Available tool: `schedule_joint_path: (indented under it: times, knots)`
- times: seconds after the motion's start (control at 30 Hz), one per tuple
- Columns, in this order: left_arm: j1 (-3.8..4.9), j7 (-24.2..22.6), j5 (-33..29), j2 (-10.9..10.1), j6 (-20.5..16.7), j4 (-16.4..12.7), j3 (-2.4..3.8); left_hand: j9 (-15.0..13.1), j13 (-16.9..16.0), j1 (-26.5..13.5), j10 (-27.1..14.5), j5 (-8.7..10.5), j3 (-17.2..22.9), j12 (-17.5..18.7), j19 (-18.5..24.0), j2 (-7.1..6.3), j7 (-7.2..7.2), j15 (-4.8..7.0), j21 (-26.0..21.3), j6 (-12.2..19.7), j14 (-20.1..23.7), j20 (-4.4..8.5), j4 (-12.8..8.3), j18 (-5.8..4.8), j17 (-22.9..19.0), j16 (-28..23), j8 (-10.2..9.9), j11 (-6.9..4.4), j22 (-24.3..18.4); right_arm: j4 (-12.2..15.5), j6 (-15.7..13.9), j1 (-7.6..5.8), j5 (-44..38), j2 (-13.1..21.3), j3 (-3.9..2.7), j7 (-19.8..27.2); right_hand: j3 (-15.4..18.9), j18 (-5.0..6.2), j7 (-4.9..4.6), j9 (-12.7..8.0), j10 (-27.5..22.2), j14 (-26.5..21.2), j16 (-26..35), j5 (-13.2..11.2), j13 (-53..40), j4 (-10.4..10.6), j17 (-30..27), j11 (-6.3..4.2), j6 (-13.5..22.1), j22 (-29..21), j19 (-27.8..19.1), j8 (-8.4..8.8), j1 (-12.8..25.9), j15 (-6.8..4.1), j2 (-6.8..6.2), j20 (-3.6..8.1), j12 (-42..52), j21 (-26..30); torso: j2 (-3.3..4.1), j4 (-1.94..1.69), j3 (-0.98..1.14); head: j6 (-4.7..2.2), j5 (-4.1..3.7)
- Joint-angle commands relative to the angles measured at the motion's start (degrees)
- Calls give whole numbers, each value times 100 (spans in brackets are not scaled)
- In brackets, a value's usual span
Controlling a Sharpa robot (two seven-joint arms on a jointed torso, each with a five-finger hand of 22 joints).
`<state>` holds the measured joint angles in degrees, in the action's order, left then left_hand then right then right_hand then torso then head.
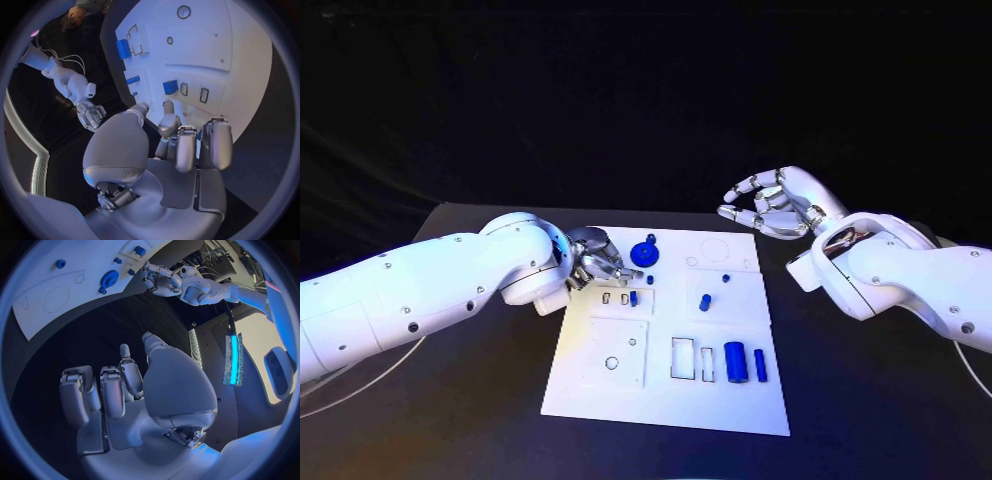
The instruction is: Assemble the parts on the task board
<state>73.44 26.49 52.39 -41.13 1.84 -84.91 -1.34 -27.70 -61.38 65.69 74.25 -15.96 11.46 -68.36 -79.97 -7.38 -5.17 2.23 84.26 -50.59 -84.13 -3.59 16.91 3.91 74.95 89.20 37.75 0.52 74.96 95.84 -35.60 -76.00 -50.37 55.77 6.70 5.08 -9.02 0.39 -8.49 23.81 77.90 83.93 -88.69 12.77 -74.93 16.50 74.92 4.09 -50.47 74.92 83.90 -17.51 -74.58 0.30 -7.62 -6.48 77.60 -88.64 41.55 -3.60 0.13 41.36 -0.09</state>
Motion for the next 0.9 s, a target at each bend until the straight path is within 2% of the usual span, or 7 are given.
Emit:
schedule_joint_path:
  times: [0.03, 0.17, 0.47, 0.9]
  knots:
    - [37, 413, 384, 98, 377, 65, -5, -82, -61, -105, 60, 33, -59, -65, -52, 15, 55, 48, 51, 16, -562, 9, 1, -84, 1430, 37, 93, 2, 104, -4, 148, -2, -33, 2, 3, -98, -4, 5, 0, 8, 2, 503, 27, 25, -202, 2, 1070, -16, -22, 1399, 503, -32, 2, -36, 13, 29, -20, 6, 8, 2, -9, 21, 19]
    - [46, 474, 431, 197, 436, 142, -18, -120, -78, -130, 65, 41, -73, -81, -63, 20, 62, 54, 61, 23, -565, 13, 2, -88, 1440, 42, 122, -5, 125, -14, 152, -3, -54, 4, 6, -124, -2, 7, 0, 9, -2, 502, 30, 32, -197, 3, 1064, -16, -19, 1395, 499, -32, 4, -37, 10, 30, -25, 11, 11, -1, -16, 27, 12]
    - [53, 560, 469, 355, 615, 278, -41, -168, -113, -159, 80, 42, -90, -111, -82, 29, 72, 61, 75, 28, -571, 19, 1, -94, 1456, 52, 160, -13, 158, -27, 160, -3, -78, 2, 9, -156, 0, 7, -1, 9, -4, 501, 32, 41, -195, 6, 1059, -16, -15, 1394, 498, -33, 8, -37, 10, 31, -27, 13, 11, 7, -16, 49, 23]
    - [53, 585, 475, 468, 779, 374, -68, -204, -135, -173, 88, 39, -94, -130, -95, 45, 79, 66, 85, 36, -572, 22, 0, -99, 1461, 55, 187, -19, 181, -50, 173, -2, -82, -19, 13, -177, 3, 9, 0, 11, -4, 499, 35, 53, -194, 9, 1051, -16, -12, 1390, 494, -34, 14, -38, 9, 32, -28, 18, 4, 6, -12, 74, 21]
